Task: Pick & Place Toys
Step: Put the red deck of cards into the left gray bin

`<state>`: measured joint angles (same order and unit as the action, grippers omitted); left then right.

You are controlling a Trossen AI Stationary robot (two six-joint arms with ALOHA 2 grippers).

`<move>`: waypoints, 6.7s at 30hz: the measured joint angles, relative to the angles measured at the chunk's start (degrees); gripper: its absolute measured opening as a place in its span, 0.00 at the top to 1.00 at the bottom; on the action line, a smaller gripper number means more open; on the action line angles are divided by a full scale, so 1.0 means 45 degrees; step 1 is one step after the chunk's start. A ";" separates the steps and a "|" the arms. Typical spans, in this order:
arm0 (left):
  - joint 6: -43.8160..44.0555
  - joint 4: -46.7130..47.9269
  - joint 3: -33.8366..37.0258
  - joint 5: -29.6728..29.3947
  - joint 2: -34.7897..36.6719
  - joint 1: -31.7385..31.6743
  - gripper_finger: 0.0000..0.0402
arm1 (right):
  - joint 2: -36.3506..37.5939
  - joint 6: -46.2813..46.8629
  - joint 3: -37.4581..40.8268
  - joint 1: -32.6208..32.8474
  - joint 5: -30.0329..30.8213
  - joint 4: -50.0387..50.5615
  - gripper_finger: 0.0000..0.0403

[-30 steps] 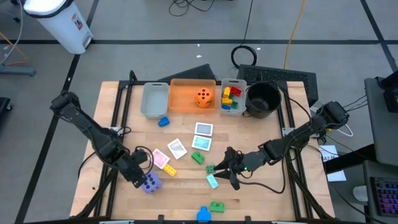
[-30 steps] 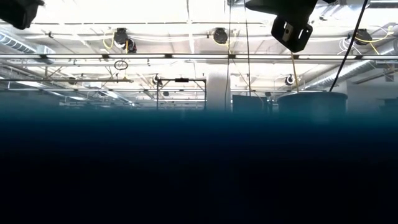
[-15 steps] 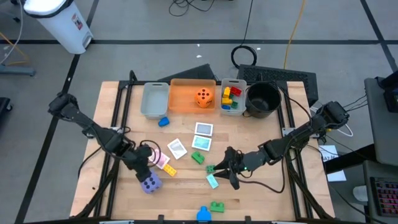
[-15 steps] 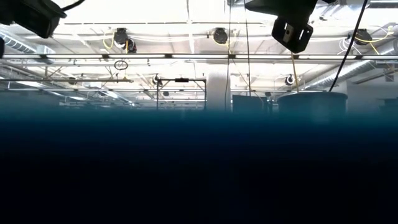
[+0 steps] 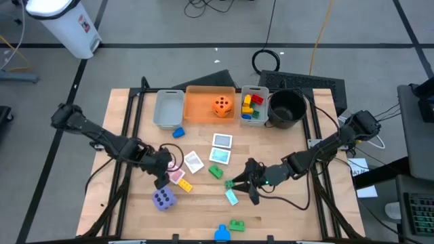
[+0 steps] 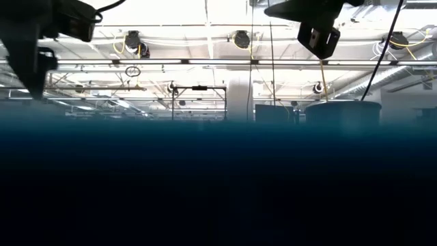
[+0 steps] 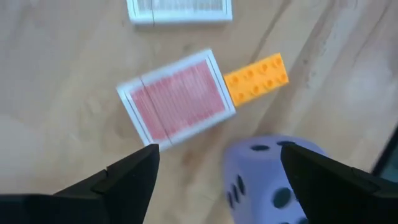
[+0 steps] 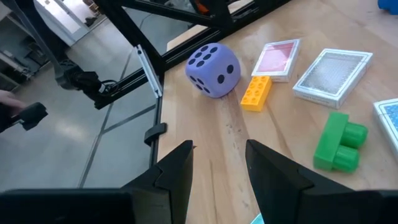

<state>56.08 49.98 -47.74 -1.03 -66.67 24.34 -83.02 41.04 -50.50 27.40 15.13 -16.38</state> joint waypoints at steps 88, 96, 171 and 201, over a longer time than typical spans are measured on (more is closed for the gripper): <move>-1.6098 -0.3764 0.1743 -0.0551 -0.3293 -0.1084 0.02 | 0.0005 0.0971 0.0005 -0.0845 -0.0048 0.0403 0.65; -1.6051 -0.3750 0.1743 -0.0353 -0.3293 -0.1084 0.02 | 0.0005 0.0971 0.0005 -0.0845 -0.0048 0.0393 0.65; -1.2896 -0.4347 0.1733 0.0563 -0.4088 -0.2405 0.16 | 0.0004 0.1389 0.0015 -0.0820 -0.0048 0.0466 0.65; -0.5833 -0.0544 -0.2977 -0.0544 0.0715 -0.3116 0.21 | 0.0003 0.0326 0.0010 -0.0850 -0.0045 -0.0201 0.65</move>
<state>29.83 47.53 -61.14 -3.48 -63.46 10.32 -83.01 42.50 -50.46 23.57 14.93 -17.29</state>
